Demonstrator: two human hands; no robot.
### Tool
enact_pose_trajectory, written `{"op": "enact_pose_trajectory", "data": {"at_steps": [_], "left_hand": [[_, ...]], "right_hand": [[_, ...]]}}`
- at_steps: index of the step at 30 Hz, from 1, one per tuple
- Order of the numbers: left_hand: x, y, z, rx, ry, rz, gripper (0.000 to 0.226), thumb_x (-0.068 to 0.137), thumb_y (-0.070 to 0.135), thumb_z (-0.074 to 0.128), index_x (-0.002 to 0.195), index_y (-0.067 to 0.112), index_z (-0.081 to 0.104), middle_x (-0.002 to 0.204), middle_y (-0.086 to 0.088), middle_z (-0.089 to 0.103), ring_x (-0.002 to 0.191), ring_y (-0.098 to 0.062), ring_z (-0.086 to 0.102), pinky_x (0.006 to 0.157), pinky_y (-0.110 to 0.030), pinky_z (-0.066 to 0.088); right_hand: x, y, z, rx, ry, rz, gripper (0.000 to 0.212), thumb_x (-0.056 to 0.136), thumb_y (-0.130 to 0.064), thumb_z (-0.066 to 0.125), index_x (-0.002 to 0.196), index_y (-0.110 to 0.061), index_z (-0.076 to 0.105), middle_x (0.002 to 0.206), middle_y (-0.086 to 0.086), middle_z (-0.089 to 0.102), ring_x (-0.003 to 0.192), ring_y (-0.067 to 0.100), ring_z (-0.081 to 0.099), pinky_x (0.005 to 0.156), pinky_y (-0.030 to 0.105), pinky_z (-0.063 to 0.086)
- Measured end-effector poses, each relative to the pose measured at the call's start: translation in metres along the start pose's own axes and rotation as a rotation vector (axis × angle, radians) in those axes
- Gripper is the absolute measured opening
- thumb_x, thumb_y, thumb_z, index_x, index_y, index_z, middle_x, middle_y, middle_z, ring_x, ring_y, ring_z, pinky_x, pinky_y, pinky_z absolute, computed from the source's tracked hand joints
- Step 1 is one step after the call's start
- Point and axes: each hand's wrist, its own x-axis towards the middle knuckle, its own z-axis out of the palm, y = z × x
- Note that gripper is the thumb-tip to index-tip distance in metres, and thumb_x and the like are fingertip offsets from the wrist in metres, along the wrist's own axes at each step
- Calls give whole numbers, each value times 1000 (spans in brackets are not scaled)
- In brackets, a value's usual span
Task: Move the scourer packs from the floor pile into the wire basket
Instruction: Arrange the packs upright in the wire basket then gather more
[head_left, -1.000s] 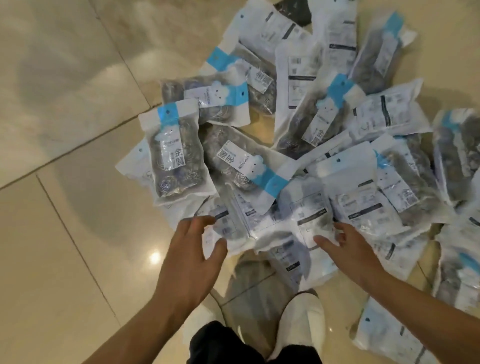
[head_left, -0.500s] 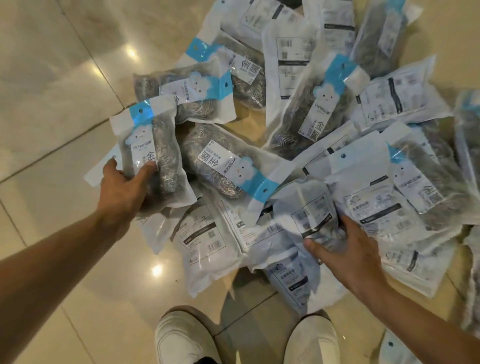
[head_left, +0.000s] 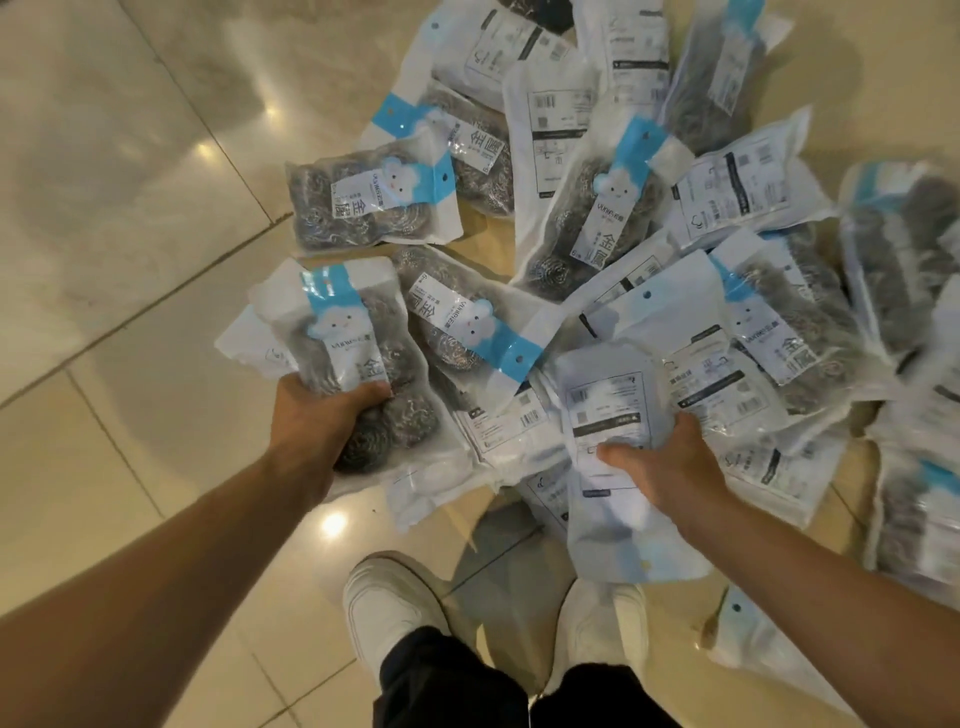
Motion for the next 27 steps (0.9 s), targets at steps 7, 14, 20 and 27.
{"op": "enact_pose_trajectory", "data": {"at_steps": [7,14,20,27], "left_hand": [[-167,47,-54,172,-290,101,72,70,24,96,126,21,51,118,-5,71,104,-24,73,90,-49,64],[-350,129,-110,240,-501,116,79,64,28,99,128,20,54,118,-4,75,106,-25,76,90,-47,64],[-497,192,-150,119,-607,212,84,69,29,97,140,21,52,126,-4,74,109,-26,76,88,-46,65],[-608,233,-171,124,-746,325,73,76,10,88,140,23,55,123,-4,77,109,-27,77,94,-49,62]], "right_hand": [[-119,-43,-77,67,-53,-7,81,52,-45,96,121,-20,61,109,-3,76,96,24,74,95,43,59],[-302,-90,-208,265,-90,-96,82,60,-42,97,131,-27,60,114,-10,75,103,15,71,89,36,55],[-450,-102,-319,592,-90,-105,54,80,-11,90,127,-25,67,117,0,79,107,23,77,91,44,63],[-573,-98,-395,763,-124,-143,55,77,-11,88,128,-22,71,114,3,82,106,28,78,94,50,62]]}}
